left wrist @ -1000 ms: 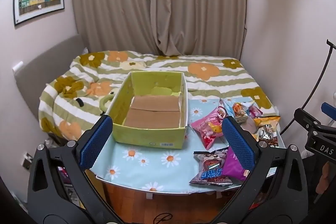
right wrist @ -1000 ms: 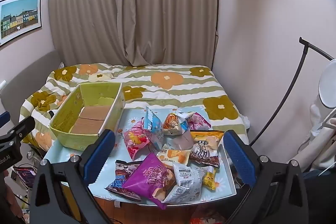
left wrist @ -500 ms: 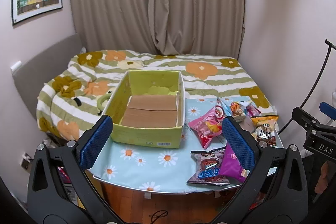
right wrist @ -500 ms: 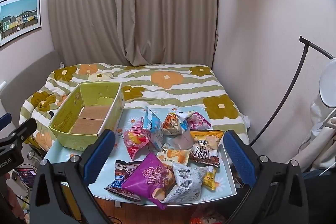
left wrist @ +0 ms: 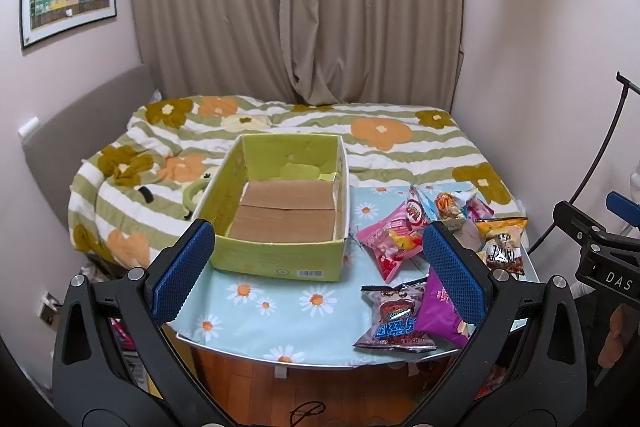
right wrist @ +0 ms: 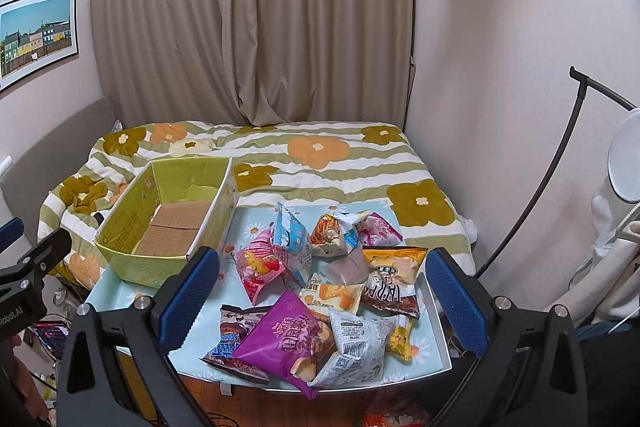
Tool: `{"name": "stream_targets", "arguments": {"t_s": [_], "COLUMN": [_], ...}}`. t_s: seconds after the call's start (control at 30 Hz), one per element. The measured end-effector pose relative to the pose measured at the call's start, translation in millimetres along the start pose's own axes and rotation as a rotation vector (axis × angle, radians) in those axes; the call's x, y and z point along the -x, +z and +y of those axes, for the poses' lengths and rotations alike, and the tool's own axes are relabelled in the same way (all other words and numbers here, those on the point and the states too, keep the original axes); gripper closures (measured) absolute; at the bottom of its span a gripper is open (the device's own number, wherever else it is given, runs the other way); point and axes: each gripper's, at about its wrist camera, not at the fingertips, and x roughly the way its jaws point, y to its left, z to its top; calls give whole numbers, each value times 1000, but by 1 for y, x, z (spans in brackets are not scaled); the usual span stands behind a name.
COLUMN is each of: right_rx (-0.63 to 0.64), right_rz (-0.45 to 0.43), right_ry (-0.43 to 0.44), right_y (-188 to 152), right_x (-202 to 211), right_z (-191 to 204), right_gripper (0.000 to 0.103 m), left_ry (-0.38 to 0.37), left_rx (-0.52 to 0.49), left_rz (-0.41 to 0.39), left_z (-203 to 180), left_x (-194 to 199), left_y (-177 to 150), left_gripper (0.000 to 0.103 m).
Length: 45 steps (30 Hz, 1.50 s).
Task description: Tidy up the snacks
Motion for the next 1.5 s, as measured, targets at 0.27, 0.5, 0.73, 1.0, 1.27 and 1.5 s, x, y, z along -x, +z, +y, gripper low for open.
{"name": "stream_targets", "arguments": {"t_s": [0.27, 0.5, 0.73, 1.0, 1.27, 1.5], "right_rx": [-1, -2, -3, -5, -4, -5], "right_rz": [-2, -1, 0, 0, -1, -2], "right_ry": [0, 4, 5, 7, 6, 5], "right_y": [-2, -2, 1, -1, 2, 2], "right_x": [0, 1, 0, -1, 3, 2], "right_z": [-1, 0, 1, 0, 2, 3], "right_gripper": [0, 0, 0, 0, 0, 0], "left_ry": [-6, -5, -5, -6, -7, -7], "left_rx": [1, 1, 0, -1, -1, -3], "left_rz": [-2, -3, -2, -2, -1, -1], "left_z": [0, 0, 0, 0, -1, -2], "left_x": [1, 1, 0, 0, 0, 0], "left_y": [-1, -1, 0, 0, 0, 0], "left_gripper": [0, 0, 0, 0, 0, 0]}}
